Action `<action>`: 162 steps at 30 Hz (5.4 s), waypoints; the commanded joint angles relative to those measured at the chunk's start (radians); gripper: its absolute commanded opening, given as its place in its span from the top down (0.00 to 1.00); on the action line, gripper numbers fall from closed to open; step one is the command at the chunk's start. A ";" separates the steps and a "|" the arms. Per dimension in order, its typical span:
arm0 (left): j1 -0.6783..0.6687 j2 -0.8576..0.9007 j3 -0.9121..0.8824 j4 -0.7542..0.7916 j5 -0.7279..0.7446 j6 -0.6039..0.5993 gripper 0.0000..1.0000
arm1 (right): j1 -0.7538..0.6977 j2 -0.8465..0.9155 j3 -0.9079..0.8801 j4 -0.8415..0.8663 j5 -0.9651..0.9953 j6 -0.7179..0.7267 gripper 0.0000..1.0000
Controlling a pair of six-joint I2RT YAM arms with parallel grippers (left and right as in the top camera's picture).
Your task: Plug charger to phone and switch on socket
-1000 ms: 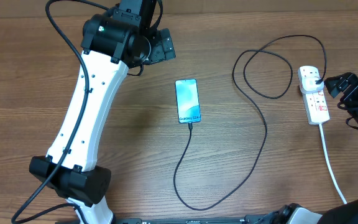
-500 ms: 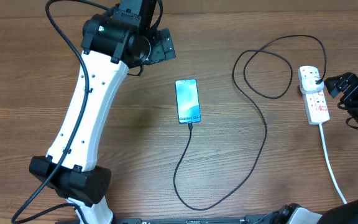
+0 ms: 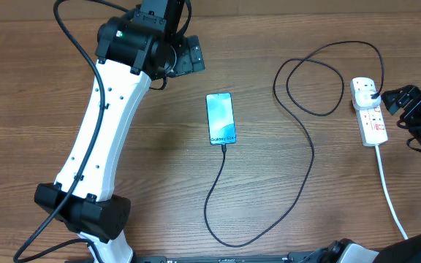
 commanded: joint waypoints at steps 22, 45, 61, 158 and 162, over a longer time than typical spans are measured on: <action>-0.010 -0.782 -1.084 0.974 -0.212 0.076 0.00 | 0.003 -0.004 0.003 0.003 0.002 0.003 0.00; 0.256 -1.687 -2.174 1.810 -0.003 0.217 0.00 | 0.003 -0.004 0.003 0.003 0.002 0.003 0.00; 0.373 -1.887 -2.174 1.332 0.054 0.440 0.00 | 0.003 -0.004 0.003 0.003 0.002 0.003 0.00; 0.386 -1.886 -2.174 1.287 0.090 0.554 0.00 | 0.648 -0.902 -1.170 1.329 0.342 -0.003 0.00; 0.386 -1.886 -2.174 1.287 0.090 0.554 0.00 | 0.649 -1.033 -1.244 1.271 0.343 -0.003 0.00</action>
